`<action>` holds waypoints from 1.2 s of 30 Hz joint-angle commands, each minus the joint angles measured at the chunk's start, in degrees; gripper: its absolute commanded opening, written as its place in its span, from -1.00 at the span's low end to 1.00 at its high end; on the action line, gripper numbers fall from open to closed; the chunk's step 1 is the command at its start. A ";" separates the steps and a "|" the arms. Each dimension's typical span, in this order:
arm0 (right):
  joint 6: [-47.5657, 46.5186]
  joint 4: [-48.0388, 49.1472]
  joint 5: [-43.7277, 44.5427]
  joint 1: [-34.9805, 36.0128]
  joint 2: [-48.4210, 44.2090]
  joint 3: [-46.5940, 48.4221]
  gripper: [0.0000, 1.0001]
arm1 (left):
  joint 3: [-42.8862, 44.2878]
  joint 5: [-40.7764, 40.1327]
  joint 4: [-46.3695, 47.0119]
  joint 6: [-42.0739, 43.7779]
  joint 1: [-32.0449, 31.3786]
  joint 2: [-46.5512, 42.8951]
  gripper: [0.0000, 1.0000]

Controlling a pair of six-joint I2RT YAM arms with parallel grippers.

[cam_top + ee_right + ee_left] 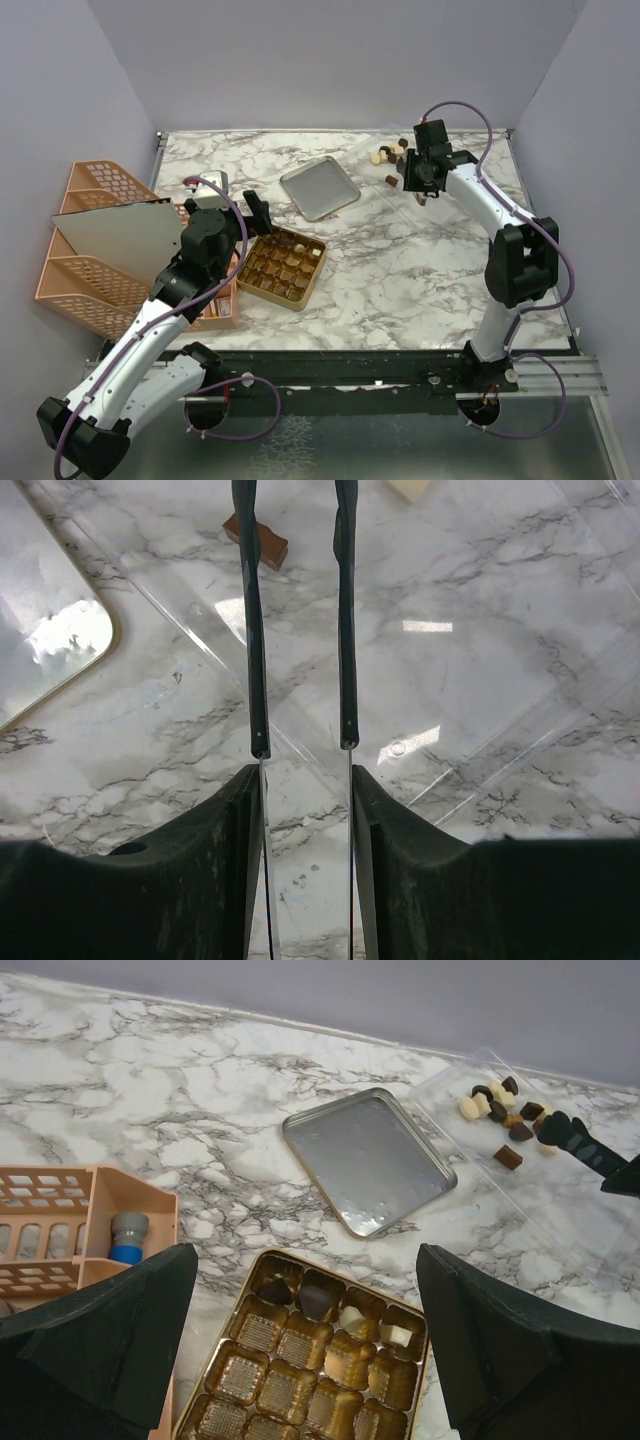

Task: Pack the chocolate
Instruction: Pick up the fake chocolate from the plate.

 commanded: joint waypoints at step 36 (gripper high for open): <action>8.18 -1.97 -5.59 0.70 11.12 7.52 -0.13 | -0.27 -3.05 0.43 1.64 -0.14 -3.45 0.98</action>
